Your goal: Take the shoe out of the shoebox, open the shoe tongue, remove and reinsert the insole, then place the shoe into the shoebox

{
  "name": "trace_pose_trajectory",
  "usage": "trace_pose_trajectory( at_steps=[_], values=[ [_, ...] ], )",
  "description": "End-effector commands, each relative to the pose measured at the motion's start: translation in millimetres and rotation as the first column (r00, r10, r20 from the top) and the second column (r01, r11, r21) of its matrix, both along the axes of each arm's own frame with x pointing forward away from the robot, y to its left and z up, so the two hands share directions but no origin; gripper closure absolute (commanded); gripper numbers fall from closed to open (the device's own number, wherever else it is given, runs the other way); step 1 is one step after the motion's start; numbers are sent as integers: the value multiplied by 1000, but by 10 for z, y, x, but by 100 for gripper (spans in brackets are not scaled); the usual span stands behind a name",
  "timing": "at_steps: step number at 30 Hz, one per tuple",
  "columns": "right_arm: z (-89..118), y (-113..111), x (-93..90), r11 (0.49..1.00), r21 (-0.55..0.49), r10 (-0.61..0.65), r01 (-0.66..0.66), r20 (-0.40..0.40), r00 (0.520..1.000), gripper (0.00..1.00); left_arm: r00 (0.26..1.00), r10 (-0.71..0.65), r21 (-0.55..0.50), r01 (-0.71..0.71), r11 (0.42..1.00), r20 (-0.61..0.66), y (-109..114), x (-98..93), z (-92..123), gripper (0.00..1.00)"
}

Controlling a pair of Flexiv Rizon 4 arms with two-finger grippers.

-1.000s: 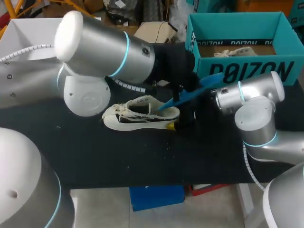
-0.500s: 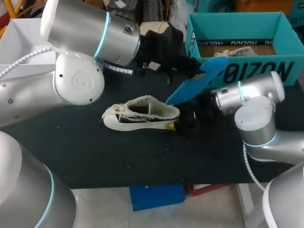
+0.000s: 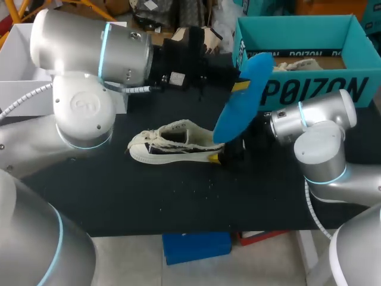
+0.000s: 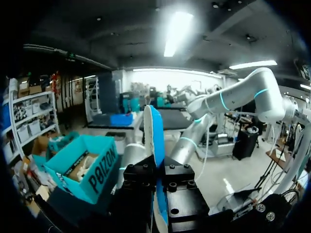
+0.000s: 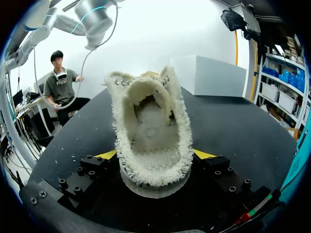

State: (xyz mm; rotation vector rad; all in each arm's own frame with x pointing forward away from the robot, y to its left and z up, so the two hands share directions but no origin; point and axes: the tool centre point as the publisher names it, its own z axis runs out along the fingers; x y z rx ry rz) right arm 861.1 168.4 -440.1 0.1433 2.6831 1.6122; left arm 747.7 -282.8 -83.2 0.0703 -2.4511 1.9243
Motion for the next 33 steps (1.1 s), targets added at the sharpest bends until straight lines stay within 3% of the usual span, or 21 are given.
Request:
trace_pose_trajectory(
  at_steps=[1,14,33],
  values=[
    [-23,-11,8,1000,-1,-1,1,-1,1000,100,998,28,-74,-32,997,-49,314,-199,164,100],
    [-23,-11,8,1000,-1,-1,1,-1,1000,100,977,-48,-219,2,976,-206,504,-424,558,100],
    [-23,-11,8,1000,-1,-1,1,-1,1000,100,972,-161,-309,101,946,-174,380,-595,1214,100]
  ],
)
